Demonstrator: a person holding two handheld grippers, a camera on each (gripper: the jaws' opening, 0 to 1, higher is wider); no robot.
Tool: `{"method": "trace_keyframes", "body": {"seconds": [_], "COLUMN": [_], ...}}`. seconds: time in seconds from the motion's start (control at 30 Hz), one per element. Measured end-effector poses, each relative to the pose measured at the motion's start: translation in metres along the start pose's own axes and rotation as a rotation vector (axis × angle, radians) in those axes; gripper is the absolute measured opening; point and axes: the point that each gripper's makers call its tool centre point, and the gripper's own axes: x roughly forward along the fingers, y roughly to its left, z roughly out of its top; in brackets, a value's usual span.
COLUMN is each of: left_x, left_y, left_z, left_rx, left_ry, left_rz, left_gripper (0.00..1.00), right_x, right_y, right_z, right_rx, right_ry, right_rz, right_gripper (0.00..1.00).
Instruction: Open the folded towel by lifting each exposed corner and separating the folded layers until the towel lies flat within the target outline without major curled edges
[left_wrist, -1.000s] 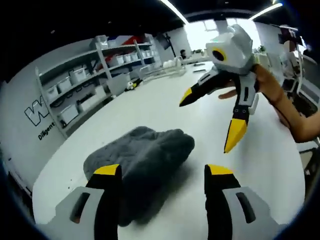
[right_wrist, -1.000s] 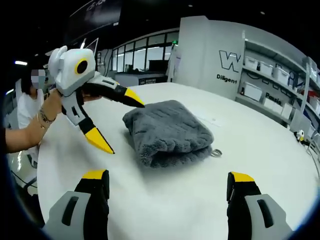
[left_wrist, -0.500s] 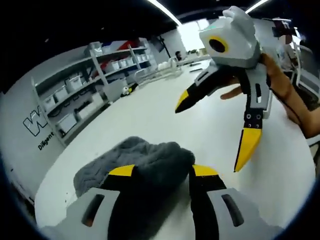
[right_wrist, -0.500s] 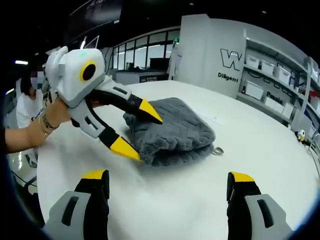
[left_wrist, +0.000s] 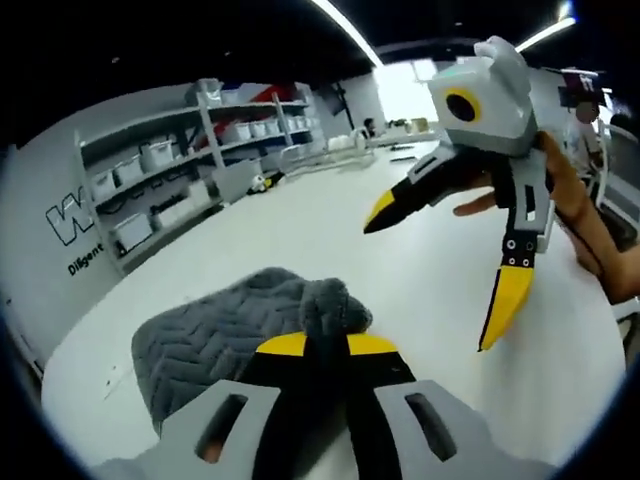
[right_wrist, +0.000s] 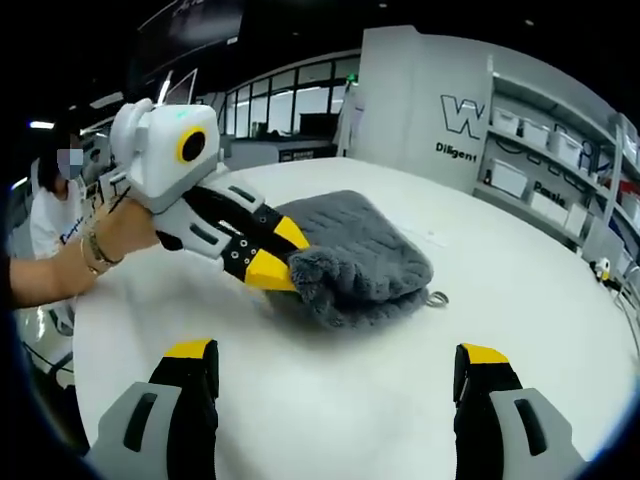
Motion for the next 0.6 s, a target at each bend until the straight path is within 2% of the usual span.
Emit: {"method": "trace_keyframes", "body": {"seconds": [0.33, 0.6], "left_x": [-0.022, -0.06], "left_y": [0.026, 0.068], "left_z": [0.029, 0.043], "left_rx": [-0.207, -0.308], "left_ry": [-0.187, -0.33], "left_rz": [0.047, 0.187], "left_gripper": [0.09, 0.09], "right_x": [0.001, 0.002], "right_y": [0.0, 0.001], "right_z": [-0.003, -0.003], "right_rx": [0.002, 0.002], "right_ry": [0.008, 0.012], "right_rz": [-0.001, 0.003], "right_gripper": [1.0, 1.0]}}
